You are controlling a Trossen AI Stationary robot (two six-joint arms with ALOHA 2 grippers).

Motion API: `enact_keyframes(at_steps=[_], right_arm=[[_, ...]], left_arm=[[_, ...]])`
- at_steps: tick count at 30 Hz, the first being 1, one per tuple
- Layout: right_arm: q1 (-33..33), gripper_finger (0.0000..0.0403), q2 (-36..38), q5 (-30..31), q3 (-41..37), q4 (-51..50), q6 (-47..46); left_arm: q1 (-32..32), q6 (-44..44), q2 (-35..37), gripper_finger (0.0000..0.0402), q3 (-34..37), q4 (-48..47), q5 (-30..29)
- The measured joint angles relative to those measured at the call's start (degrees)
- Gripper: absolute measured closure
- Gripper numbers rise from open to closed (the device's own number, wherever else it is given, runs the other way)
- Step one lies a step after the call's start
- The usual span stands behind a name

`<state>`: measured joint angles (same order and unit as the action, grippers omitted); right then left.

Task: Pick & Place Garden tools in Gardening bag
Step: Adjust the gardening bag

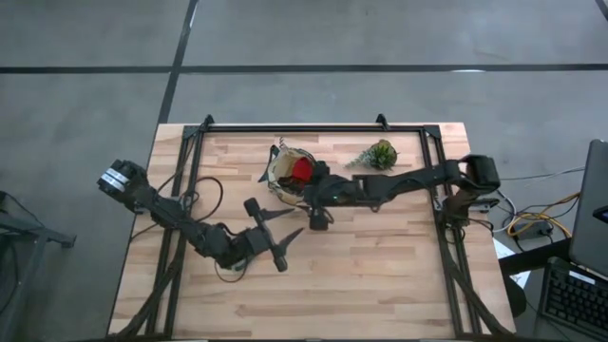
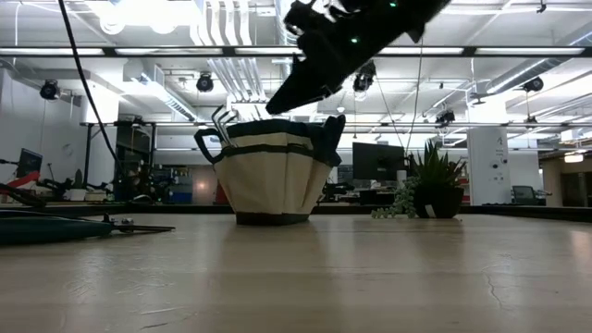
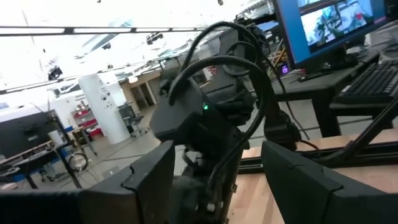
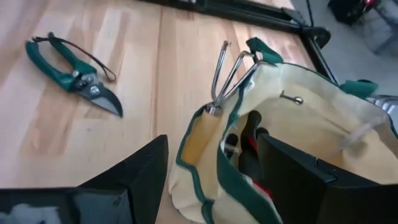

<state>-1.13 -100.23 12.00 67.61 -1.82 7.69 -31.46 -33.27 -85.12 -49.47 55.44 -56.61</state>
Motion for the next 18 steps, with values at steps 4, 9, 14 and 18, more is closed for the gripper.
enact_keyframes(at_steps=[4, 9, 14, 18], right_arm=[[0.0, 0.0178, -3.8, 0.5, 5.1, -4.4, 0.0], [0.4, 0.0204, -7.2, 4.6, 10.3, -10.2, 0.6], [0.4, 0.0252, -8.1, 4.6, 11.0, -11.4, 1.6], [0.4, 0.0312, -7.8, 4.6, 11.0, -12.6, 2.6]], left_arm=[[-0.2, -0.5, 0.0, 0.0158, 0.0, 0.0, -0.8], [-0.4, -0.6, 0.0, 0.0158, 0.0, 0.0, -1.0], [-0.4, -0.6, 0.1, 0.0158, 0.0, 0.0, -1.1], [-0.4, -0.6, 0.1, 0.0158, 0.0, 0.0, -1.4]])
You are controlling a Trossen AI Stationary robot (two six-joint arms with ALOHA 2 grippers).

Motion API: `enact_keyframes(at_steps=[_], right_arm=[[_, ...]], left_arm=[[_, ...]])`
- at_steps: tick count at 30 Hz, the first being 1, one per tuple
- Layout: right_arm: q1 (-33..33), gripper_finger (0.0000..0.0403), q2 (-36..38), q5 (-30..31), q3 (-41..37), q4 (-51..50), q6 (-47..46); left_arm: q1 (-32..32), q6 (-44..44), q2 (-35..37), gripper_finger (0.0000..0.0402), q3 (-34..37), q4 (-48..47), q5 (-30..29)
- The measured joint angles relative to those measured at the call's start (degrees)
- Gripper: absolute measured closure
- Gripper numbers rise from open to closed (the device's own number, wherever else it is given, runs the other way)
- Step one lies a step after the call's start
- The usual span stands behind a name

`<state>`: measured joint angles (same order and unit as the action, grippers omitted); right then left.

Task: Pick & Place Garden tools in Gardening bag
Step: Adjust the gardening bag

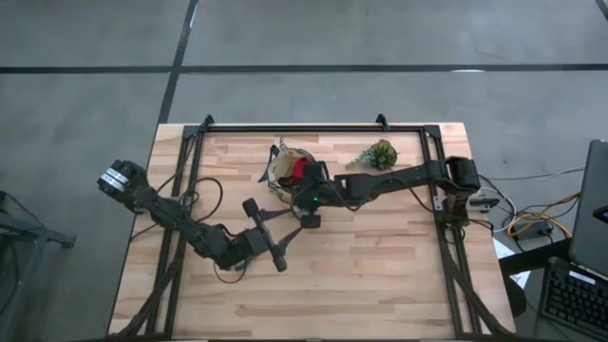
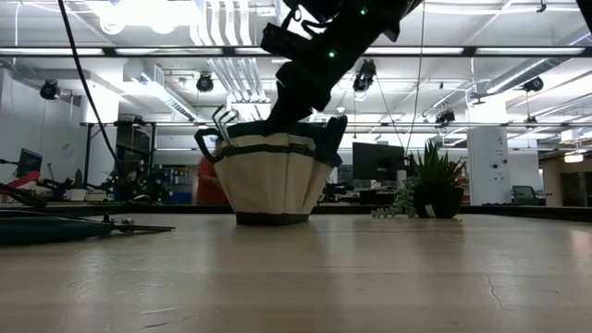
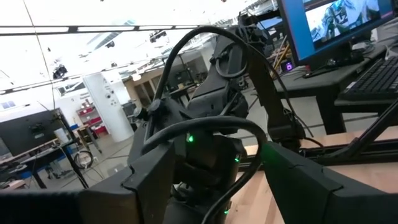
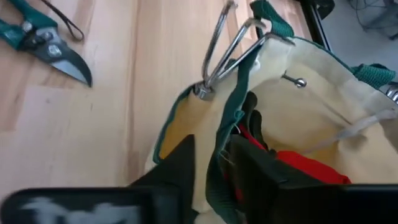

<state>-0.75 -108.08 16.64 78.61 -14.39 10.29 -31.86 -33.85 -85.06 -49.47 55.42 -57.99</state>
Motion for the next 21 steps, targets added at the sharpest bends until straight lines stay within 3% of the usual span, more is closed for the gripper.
enact_keyframes(at_steps=[5, 16, 21], right_arm=[[0.1, 0.0386, 0.0, 0.0, 0.0, -1.4, 1.5], [-0.1, 0.0394, 1.4, -0.2, 0.7, -13.6, 6.7], [-0.2, 0.0395, 3.8, -0.3, 0.7, -14.4, 10.9]], left_arm=[[0.0, 0.0, 0.0, 0.0158, 0.0, 0.0, 0.0], [0.0, 0.0, 0.0, 0.0158, 0.0, 0.0, 0.0], [0.0, 0.0, 0.0, 0.0158, 0.0, 0.0, 0.0]])
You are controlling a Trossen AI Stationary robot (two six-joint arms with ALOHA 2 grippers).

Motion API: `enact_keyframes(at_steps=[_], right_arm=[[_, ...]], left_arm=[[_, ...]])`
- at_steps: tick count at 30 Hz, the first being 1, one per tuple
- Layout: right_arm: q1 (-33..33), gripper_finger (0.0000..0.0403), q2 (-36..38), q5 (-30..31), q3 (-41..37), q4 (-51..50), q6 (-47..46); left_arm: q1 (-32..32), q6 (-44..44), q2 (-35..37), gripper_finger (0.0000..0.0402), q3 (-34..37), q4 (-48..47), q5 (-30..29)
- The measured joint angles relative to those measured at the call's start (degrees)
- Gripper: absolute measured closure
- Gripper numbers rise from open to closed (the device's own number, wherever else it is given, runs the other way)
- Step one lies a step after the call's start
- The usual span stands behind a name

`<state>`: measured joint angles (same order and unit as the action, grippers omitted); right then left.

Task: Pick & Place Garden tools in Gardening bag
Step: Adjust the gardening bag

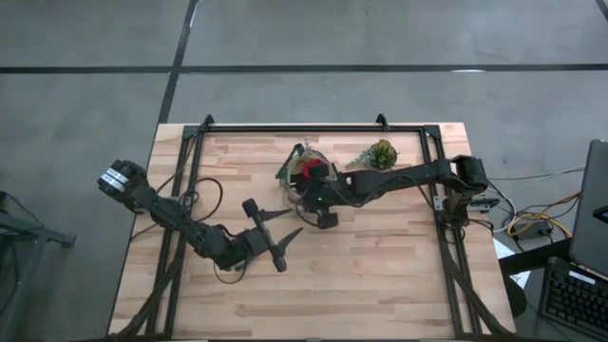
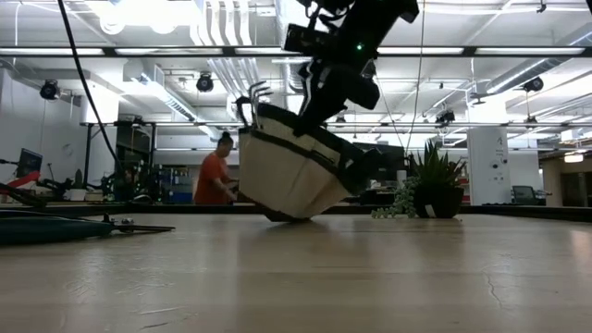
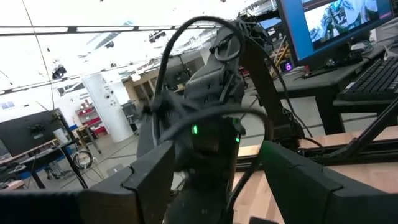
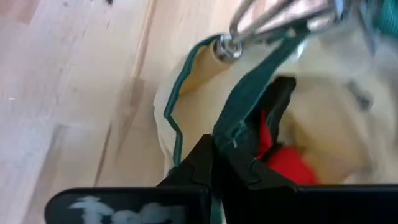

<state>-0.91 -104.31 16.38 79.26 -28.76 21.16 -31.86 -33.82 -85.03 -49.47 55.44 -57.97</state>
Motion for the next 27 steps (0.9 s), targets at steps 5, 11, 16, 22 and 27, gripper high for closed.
enact_keyframes(at_steps=[5, 11, 16, 22, 27], right_arm=[[0.4, 0.0395, 0.6, -0.7, 0.1, -0.1, 4.5], [1.9, 0.0395, 0.5, -7.6, 0.5, -1.6, 4.6], [3.4, 0.0395, 0.6, -8.0, 1.8, -2.4, 1.9], [3.7, 0.0394, 0.6, -12.4, 2.0, -3.4, -2.2], [3.0, 0.0383, 0.6, -14.0, 2.0, -5.8, -4.5]], left_arm=[[0.0, 0.1, 0.0, 0.0158, 0.0, 0.0, 0.0], [0.0, 0.3, 0.0, 0.0158, 0.0, 0.0, 0.0], [0.0, 0.5, 0.0, 0.0158, 0.0, -0.1, 0.0], [0.0, 1.2, 0.0, 0.0158, 0.0, -0.6, -1.4], [0.0, 1.4, 0.0, 0.0158, 0.0, -1.2, -2.0]])
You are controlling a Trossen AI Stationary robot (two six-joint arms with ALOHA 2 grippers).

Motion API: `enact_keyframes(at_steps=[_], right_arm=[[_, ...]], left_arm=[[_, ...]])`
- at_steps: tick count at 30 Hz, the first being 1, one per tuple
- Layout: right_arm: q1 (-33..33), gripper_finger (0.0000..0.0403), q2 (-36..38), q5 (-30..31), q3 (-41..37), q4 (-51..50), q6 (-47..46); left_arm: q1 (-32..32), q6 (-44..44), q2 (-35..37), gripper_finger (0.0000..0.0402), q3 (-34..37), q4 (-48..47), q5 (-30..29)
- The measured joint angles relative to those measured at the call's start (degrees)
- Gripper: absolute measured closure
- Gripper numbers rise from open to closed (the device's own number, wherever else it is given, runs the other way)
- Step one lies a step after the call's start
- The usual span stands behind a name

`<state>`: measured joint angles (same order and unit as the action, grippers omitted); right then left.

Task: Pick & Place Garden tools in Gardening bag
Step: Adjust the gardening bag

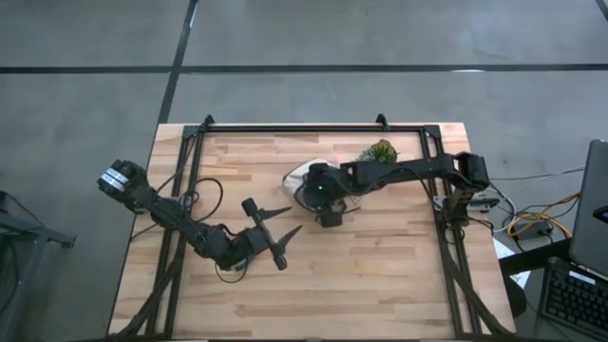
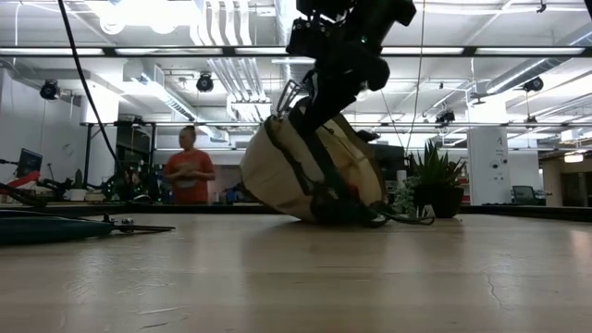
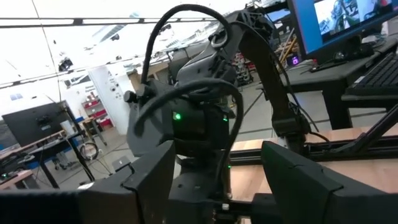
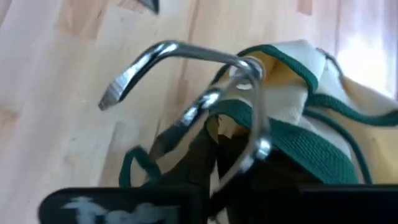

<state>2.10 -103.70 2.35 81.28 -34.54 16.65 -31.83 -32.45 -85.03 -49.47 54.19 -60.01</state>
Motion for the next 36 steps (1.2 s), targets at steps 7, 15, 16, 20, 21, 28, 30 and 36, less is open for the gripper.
enact_keyframes(at_steps=[7, 15, 16, 20, 21, 28, 30, 36], right_arm=[[-1.5, 0.0301, 0.0, 0.0, 0.0, -1.3, -3.4], [-3.8, 0.0210, 0.4, 0.0, 0.0, -4.0, -7.8], [-4.2, 0.0204, 0.4, 0.1, 0.0, -4.7, -8.3], [-5.8, 0.0191, 0.5, 0.1, -0.3, -5.6, -9.5], [-6.4, 0.0191, 0.5, 0.2, -0.5, -5.6, -9.7], [-9.9, 0.0192, 1.0, -0.9, -1.1, -5.6, -10.9], [-10.9, 0.0190, 1.0, -1.6, -1.3, -6.0, -12.6], [-12.3, 0.0188, 1.0, 5.1, -1.5, -4.6, -12.2]], left_arm=[[0.1, 1.1, 0.0, 0.0158, 0.0, -1.3, 0.0], [1.6, 7.3, 0.0, 0.0158, 0.0, -5.3, -3.9], [2.0, 8.5, 0.0, 0.0158, 0.0, -6.3, -5.2], [4.5, 13.7, 0.0, 0.0158, 0.0, -11.2, -5.6], [5.4, 15.6, 0.0, 0.0158, 0.0, -12.7, -5.0], [12.2, 28.3, 0.0, 0.0158, -1.5, -25.8, 3.8], [14.1, 30.9, 0.0, 0.0158, -2.3, -29.0, 7.3], [17.6, 35.7, 0.0, 0.0158, -3.8, -36.3, 11.6]])
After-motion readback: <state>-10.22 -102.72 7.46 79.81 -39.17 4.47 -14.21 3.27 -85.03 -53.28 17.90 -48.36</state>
